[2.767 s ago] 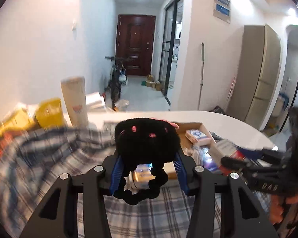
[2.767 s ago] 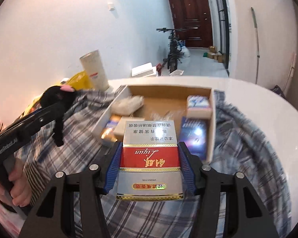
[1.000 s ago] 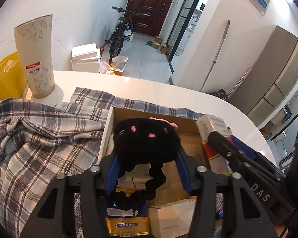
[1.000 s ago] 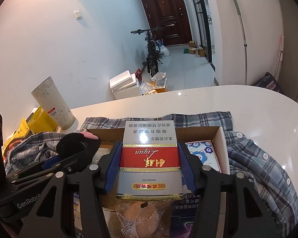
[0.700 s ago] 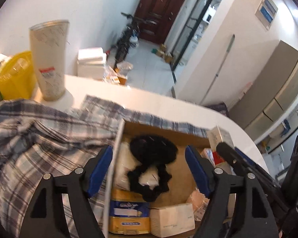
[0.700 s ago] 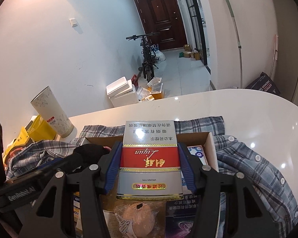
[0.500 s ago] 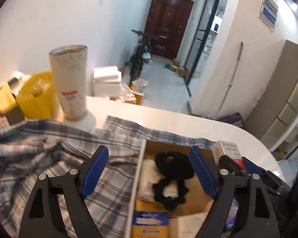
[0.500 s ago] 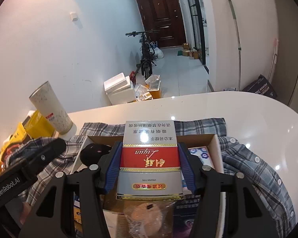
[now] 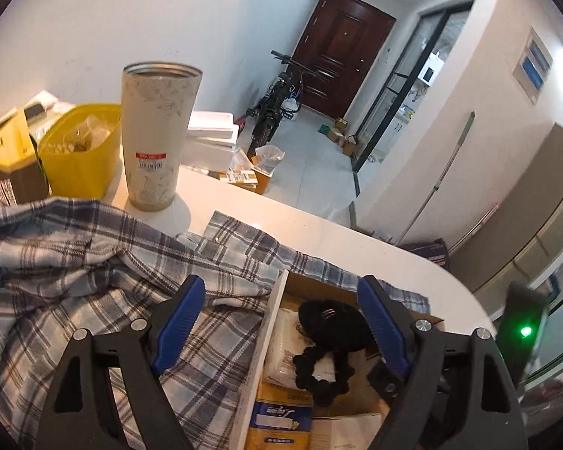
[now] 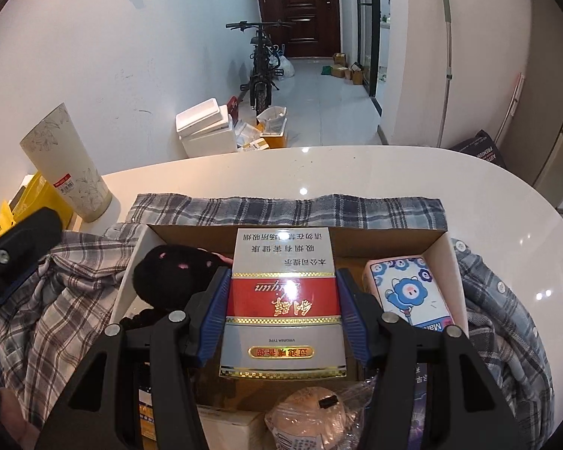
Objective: Organize objects
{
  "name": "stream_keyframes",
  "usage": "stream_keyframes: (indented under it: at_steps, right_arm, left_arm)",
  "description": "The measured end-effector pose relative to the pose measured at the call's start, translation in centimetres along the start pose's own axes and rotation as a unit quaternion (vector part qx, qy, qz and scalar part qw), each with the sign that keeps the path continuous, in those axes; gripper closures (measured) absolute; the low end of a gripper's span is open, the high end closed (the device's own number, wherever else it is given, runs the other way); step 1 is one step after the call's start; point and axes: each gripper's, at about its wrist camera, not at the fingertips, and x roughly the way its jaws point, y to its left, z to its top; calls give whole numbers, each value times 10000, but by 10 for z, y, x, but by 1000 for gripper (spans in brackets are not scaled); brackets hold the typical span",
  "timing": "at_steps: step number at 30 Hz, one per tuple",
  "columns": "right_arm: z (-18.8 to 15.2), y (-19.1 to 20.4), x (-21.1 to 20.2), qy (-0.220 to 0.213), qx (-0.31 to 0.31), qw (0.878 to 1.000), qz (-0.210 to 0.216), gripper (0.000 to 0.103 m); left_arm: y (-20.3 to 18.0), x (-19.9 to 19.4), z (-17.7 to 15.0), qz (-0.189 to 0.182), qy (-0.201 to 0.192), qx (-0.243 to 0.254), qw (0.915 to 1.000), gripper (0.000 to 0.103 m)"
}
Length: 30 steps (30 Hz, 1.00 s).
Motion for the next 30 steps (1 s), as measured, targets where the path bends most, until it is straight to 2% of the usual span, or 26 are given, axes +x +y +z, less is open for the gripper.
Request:
stream_keyframes:
  at_steps: [3,8,10,12,18,21,25,30]
  right_arm:
    - [-2,2,3,54,54,10000,52,48]
    - [-2,-4,3,65,121,9999,10,48]
    - [-1,-6,1,63,109,9999,75,44]
    - [-1,-11,-3,19,168,9996,211,35]
    - [4,-28,-42,-327,375,9981,376,35]
    - [7,-35,-78,-719,179,9969,267,35]
    - [4,-40,-125,-1398,-186,9898,-178,35]
    - [-5,-47,-171,-1922,-282,9809,-126,35]
  left_arm:
    - [0,2,0,-55,74,-31,10000,18]
    - [-5,9,-5,99,131,133,9998,18]
    - [-8,8,-5,44,132,174,9998,18]
    - [-13,2,-5,41,39,274,9996,18]
    - [-32,-29,0,1,-380,643,9972,18]
    - [-45,-55,1,34,-816,952,9921,18]
    - [-62,-84,-1,178,-1309,1282,9829,18]
    - [-78,-118,-4,-209,-1601,1449,9762,18]
